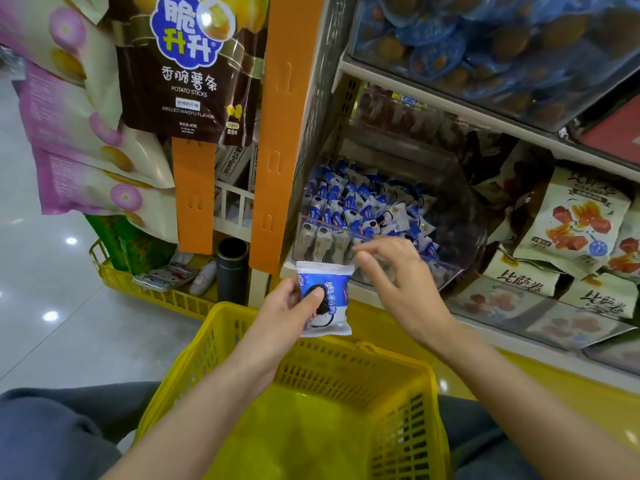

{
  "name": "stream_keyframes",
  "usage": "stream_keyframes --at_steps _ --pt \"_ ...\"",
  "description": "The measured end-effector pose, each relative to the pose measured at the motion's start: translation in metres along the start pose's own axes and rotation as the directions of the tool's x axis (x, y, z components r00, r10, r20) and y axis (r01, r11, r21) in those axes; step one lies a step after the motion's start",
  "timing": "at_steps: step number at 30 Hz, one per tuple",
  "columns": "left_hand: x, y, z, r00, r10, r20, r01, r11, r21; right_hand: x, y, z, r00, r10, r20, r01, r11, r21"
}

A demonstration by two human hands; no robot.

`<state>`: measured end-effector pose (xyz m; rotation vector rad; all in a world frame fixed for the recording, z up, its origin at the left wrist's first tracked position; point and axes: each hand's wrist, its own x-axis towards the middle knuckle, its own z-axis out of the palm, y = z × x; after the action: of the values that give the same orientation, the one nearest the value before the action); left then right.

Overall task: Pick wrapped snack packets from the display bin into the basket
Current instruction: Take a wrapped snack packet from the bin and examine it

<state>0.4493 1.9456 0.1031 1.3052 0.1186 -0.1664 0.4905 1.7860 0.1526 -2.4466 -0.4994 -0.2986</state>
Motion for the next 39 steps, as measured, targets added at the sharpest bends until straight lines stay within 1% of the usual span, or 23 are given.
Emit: stream_keyframes --at_steps 1,3,5,7,9,11,14,15,17,20,22,23,24,25,27,29,31,33,34,36,37,38,39 --pt "-0.001 -0.002 0.0 1.0 0.0 0.008 0.0 1.0 0.007 -0.005 0.0 0.004 1.0 0.011 0.011 -0.011 0.999 0.042" --pt "-0.003 -0.005 0.001 1.0 0.004 0.028 -0.005 1.0 0.026 -0.013 0.0 0.015 0.994 0.095 0.062 -0.106 0.969 0.223" --pt "-0.003 -0.008 0.003 0.999 0.015 0.036 -0.018 0.997 0.069 -0.017 0.001 0.025 0.972 0.19 0.139 -0.232 0.876 0.423" --pt "-0.003 -0.012 0.005 0.998 0.061 0.03 -0.065 0.988 0.141 -0.02 0.003 0.031 0.952 0.236 0.195 -0.305 0.792 0.529" --pt "-0.003 -0.015 0.006 0.994 0.105 0.031 -0.109 0.978 0.18 -0.022 0.005 0.033 0.93 0.267 0.251 -0.366 0.718 0.592" --pt "-0.005 -0.017 0.007 0.994 0.11 0.023 -0.113 0.981 0.158 -0.024 0.007 0.035 0.916 0.281 0.287 -0.402 0.676 0.618" --pt "-0.005 -0.018 0.006 0.993 0.112 -0.029 -0.105 0.98 0.169 -0.026 0.008 0.038 0.927 0.243 0.287 -0.372 0.695 0.615" --pt "-0.005 -0.018 0.006 0.992 0.114 -0.05 -0.104 0.98 0.173 -0.028 0.008 0.038 0.937 0.22 0.272 -0.344 0.725 0.597" --pt "-0.005 -0.017 0.006 0.992 0.098 -0.08 -0.083 0.983 0.166 -0.031 0.007 0.038 0.964 0.156 0.214 -0.244 0.834 0.495" --pt "-0.006 -0.017 0.005 0.994 0.044 -0.102 -0.03 0.989 0.142 -0.036 0.004 0.035 0.996 -0.025 0.09 0.01 0.987 0.161" --pt "-0.007 -0.017 0.006 0.995 0.022 -0.102 -0.009 0.992 0.128 -0.039 0.004 0.033 0.973 -0.226 0.036 0.229 0.969 -0.096" --pt "-0.008 -0.017 0.006 0.995 0.011 -0.1 0.002 0.992 0.123 -0.04 0.005 0.033 0.951 -0.306 0.037 0.308 0.937 -0.167" --pt "-0.008 -0.016 0.006 0.996 -0.005 -0.094 0.016 0.993 0.115 -0.04 0.006 0.033 0.938 -0.343 0.047 0.346 0.92 -0.186" --pt "-0.008 -0.016 0.005 0.996 -0.029 -0.084 0.037 0.994 0.101 -0.041 0.006 0.033 0.942 -0.329 0.06 0.334 0.929 -0.156" --pt "-0.008 -0.015 0.003 0.995 -0.1 -0.031 0.101 0.993 0.065 -0.04 0.005 0.033 0.983 -0.175 0.051 0.175 0.984 0.015" --pt "-0.009 -0.013 0.001 0.987 -0.155 0.043 0.152 0.986 0.06 -0.037 0.008 0.034 0.999 0.046 0.015 -0.048 0.977 0.208" --pt "-0.01 -0.013 0.002 0.989 -0.141 0.036 0.139 0.989 0.053 -0.032 0.011 0.033 0.965 0.264 0.001 -0.243 0.887 0.392" --pt "-0.009 -0.012 0.002 0.997 -0.068 -0.038 0.069 0.997 0.022 -0.029 0.012 0.032 0.911 0.407 0.064 -0.365 0.725 0.585" --pt "-0.009 -0.011 0.001 0.997 -0.032 -0.076 0.034 0.999 0.015 -0.029 0.012 0.032 0.888 0.444 0.119 -0.407 0.641 0.651" --pt "-0.007 -0.009 -0.002 0.988 0.016 -0.151 -0.012 1.0 0.026 -0.03 0.011 0.033 0.845 0.463 0.268 -0.503 0.516 0.694" --pt "-0.005 -0.009 -0.005 0.981 0.035 -0.189 -0.028 0.999 0.043 -0.032 0.011 0.034 0.82 0.45 0.355 -0.561 0.504 0.657" --pt "-0.004 -0.008 -0.008 0.974 0.059 -0.218 -0.044 0.996 0.072 -0.034 0.011 0.036 0.793 0.432 0.429 -0.608 0.54 0.581" --pt "-0.004 -0.008 -0.01 0.969 0.096 -0.228 -0.069 0.99 0.125 -0.036 0.013 0.038 0.772 0.412 0.484 -0.627 0.615 0.477"
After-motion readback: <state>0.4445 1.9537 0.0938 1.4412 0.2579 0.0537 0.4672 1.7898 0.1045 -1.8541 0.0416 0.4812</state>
